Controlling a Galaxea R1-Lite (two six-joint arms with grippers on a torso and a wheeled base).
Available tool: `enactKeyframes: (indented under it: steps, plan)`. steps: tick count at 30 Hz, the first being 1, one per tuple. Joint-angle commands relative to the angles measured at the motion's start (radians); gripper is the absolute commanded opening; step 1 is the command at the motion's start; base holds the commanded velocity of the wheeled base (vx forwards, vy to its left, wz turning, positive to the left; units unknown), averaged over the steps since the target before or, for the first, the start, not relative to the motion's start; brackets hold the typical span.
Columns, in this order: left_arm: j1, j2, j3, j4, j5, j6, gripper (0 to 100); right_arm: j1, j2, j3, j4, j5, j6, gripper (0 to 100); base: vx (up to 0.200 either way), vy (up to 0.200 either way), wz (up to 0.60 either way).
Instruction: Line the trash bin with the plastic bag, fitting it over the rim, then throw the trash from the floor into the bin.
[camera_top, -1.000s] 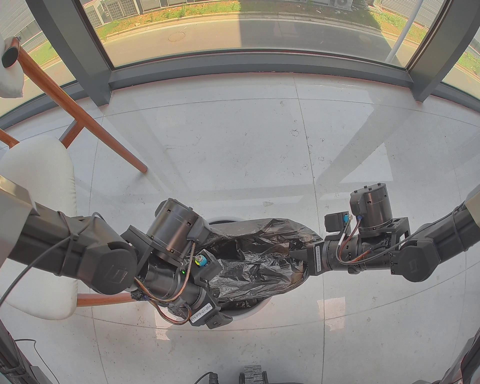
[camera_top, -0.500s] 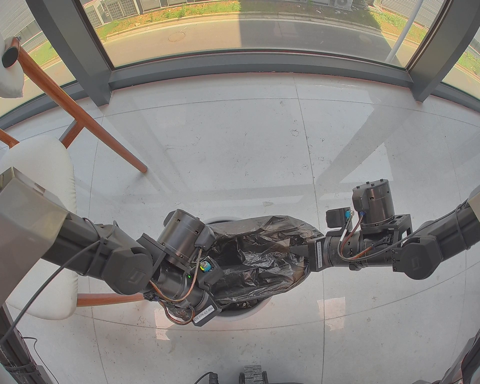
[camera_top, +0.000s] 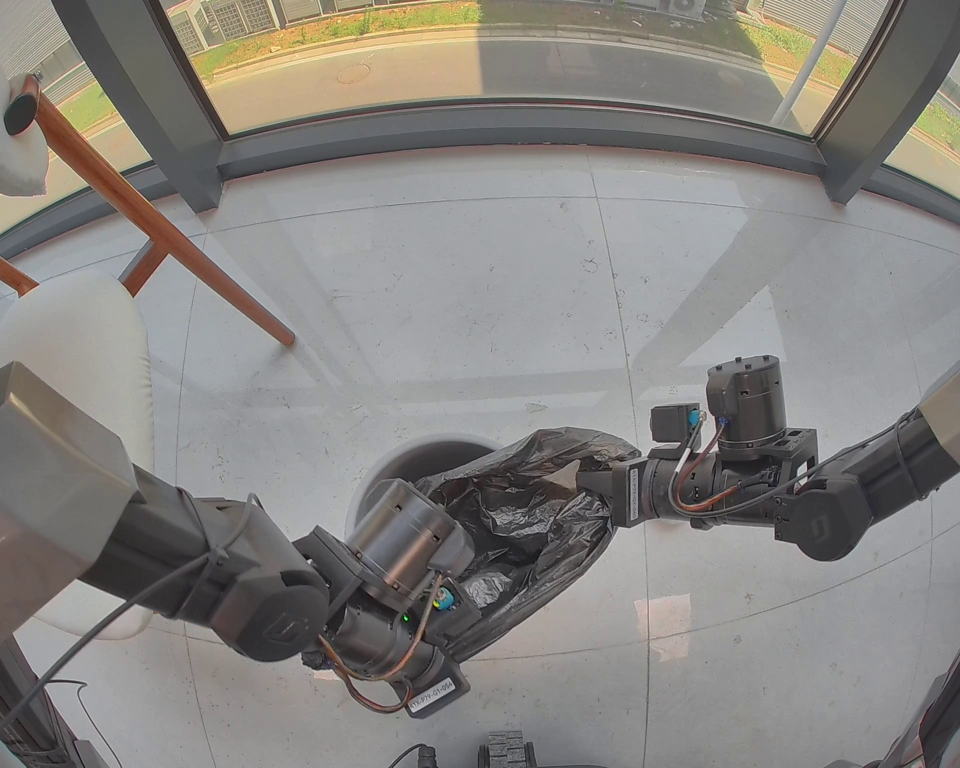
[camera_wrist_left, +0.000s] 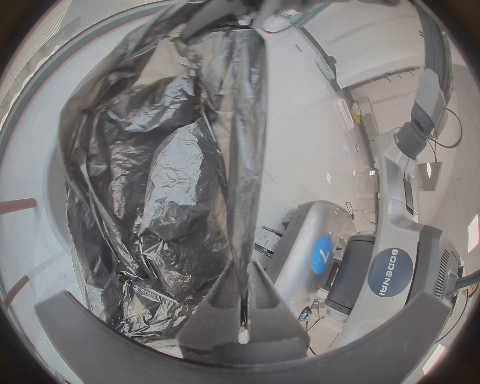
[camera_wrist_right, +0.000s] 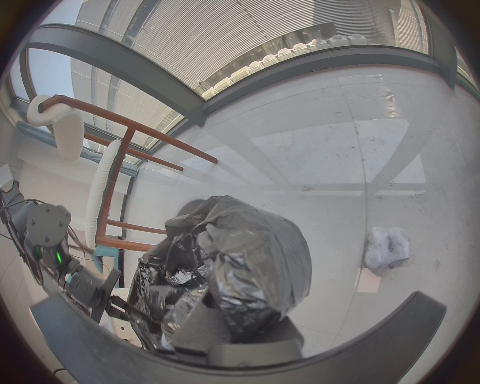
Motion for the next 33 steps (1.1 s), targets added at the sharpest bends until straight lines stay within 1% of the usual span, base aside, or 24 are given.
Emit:
enactKeyframes:
  steps: [1, 9, 11, 15, 19, 20, 23, 25, 26, 28, 30, 31, 33]
  plan:
    - [-0.044, -0.013, 0.026, 0.0, 0.001, -0.008, 0, 0.02, 0.035, 0.012, -0.021, 0.008, 0.001, 0, 0.0, 0.0, 0.0]
    - [-0.052, -0.006, 0.027, -0.005, 0.001, -0.034, 0, 0.018, 0.027, 0.085, -0.023, 0.008, -0.015, 0, 0.0, 0.0, 0.0]
    - [-0.052, 0.001, 0.027, -0.007, -0.001, -0.06, 0, 0.013, 0.029, 0.115, -0.024, 0.008, -0.045, 0, 0.0, 0.0, 0.0]
    - [-0.052, -0.002, 0.03, -0.005, -0.002, -0.066, 0, -0.003, 0.032, 0.147, -0.026, 0.008, -0.088, 0, 0.0, 0.0, 0.0]
    - [-0.05, -0.009, 0.05, -0.008, -0.002, -0.066, 0, -0.008, 0.035, 0.142, -0.027, 0.008, -0.091, 0, 0.0, 0.0, 0.0]
    - [-0.05, -0.01, 0.052, -0.008, -0.002, -0.066, 100, -0.008, 0.035, 0.141, -0.026, 0.008, -0.091, 0, 0.0, 0.0, 0.0]
    - [-0.05, -0.018, 0.063, -0.008, -0.007, -0.071, 100, -0.013, 0.035, 0.144, -0.026, 0.008, -0.091, 0, 0.0, 0.0, 0.0]
    - [-0.044, -0.039, 0.055, -0.008, -0.007, -0.101, 100, -0.017, 0.033, 0.145, -0.026, 0.008, -0.093, 0, 0.0, 0.0, 0.0]
    - [-0.038, -0.055, 0.044, -0.008, -0.007, -0.134, 100, -0.017, 0.032, 0.145, -0.026, 0.008, -0.091, 0, 0.0, 0.0, 0.0]
    - [-0.024, -0.081, -0.022, 0.003, -0.005, -0.226, 100, -0.023, 0.03, 0.148, -0.026, 0.008, -0.091, 0, 0.0, 0.0, 0.0]
    - [-0.015, -0.084, -0.057, 0.006, -0.004, -0.261, 100, -0.023, 0.029, 0.148, -0.026, 0.008, -0.091, 0, 0.0, 0.0, 0.0]
    - [-0.001, -0.085, -0.103, 0.006, -0.004, -0.29, 100, -0.023, 0.029, 0.15, -0.026, 0.008, -0.091, 0, 0.0, 0.0, 0.0]
    - [0.008, -0.104, -0.152, 0.033, -0.008, -0.302, 100, -0.023, 0.029, 0.15, -0.026, 0.008, -0.091, 0, 0.0, 0.0, 0.0]
